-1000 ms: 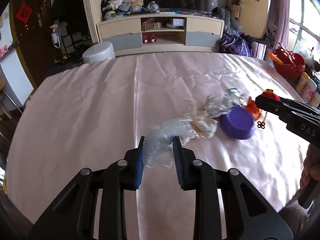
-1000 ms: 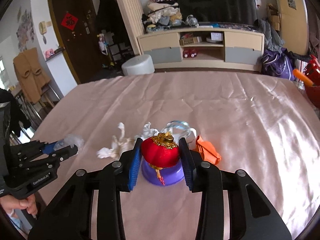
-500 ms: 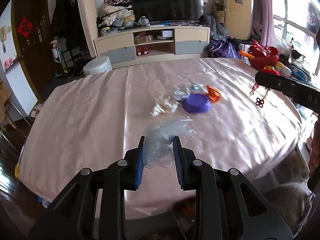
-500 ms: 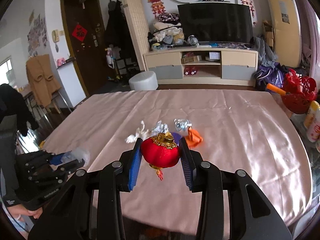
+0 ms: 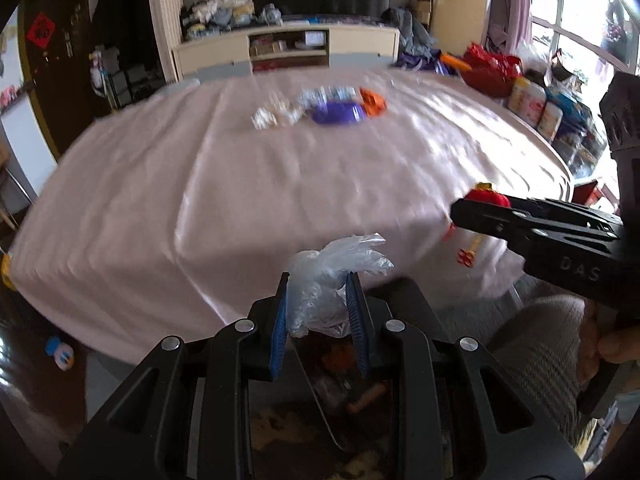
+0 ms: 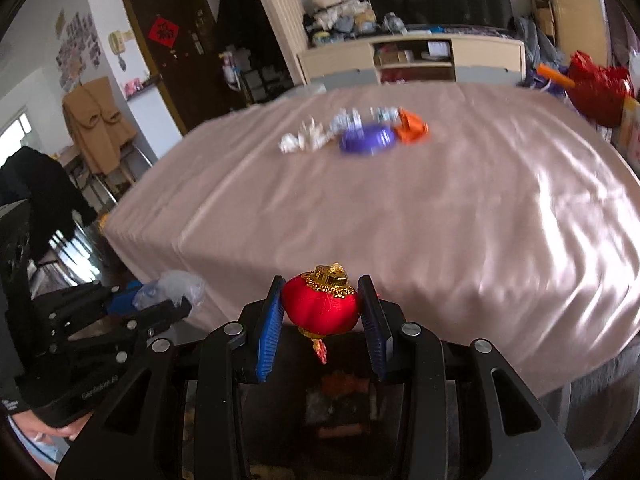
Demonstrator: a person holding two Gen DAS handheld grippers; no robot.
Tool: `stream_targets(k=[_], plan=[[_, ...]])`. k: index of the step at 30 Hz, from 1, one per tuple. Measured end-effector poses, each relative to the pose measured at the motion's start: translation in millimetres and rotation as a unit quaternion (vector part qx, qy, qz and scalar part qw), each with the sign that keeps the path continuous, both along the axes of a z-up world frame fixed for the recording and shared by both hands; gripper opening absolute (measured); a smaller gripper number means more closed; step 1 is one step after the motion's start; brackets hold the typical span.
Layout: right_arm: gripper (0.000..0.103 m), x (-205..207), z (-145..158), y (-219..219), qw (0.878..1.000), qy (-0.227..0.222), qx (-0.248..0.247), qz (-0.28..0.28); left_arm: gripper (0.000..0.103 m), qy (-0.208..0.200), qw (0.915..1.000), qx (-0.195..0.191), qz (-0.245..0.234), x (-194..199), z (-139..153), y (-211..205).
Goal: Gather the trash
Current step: 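Carry the bag and lantern to the black bin and open both tools, then grasp the white tissue with the left tool while the right tool grasps the orange plastic piece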
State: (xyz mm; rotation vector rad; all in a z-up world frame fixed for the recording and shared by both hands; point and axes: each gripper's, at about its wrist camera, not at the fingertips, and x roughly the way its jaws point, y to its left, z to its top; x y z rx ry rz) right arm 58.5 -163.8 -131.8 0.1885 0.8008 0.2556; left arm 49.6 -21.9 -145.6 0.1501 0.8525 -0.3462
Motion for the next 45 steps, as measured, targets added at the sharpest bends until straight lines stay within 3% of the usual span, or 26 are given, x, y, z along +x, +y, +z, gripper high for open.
stream_targets(k=[9, 14, 22, 23, 26, 30, 35, 40, 45], plan=[[0.039, -14, -52, 5, 0.999, 0.045, -0.011, -0.003, 0.026, 0.084, 0.9963, -0.018, 0.004, -15, -70, 0], [0.038, -19, -81, 8, 0.997, 0.078, -0.008, -0.009, 0.026, 0.116, 0.9932, -0.008, 0.000, -20, -98, -4], [0.040, -17, -86, 11, 0.996, 0.088, -0.007, -0.011, 0.028, 0.125, 0.9921, 0.007, -0.003, -19, -109, -8], [0.041, -17, -85, 9, 0.996, 0.088, -0.004, -0.015, 0.030, 0.125, 0.9921, 0.009, -0.002, -19, -108, -8], [0.062, -17, -85, 6, 0.996, 0.088, -0.003, -0.025, 0.045, 0.126, 0.9919, 0.011, 0.003, -17, -107, -5], [0.069, -18, -85, 1, 0.996, 0.087, -0.001, -0.034, 0.056, 0.125, 0.9920, 0.016, 0.006, -18, -104, -4], [0.087, -20, -80, -9, 0.995, 0.086, 0.011, -0.042, 0.093, 0.110, 0.9932, 0.029, 0.023, -15, -94, 3], [0.091, -20, -68, -24, 0.995, 0.080, 0.030, -0.049, 0.095, 0.098, 0.9941, 0.033, 0.035, -13, -79, 11], [0.091, -11, -32, -49, 0.996, 0.042, 0.032, -0.069, 0.095, 0.070, 0.9960, 0.035, 0.041, -5, -56, 18]])
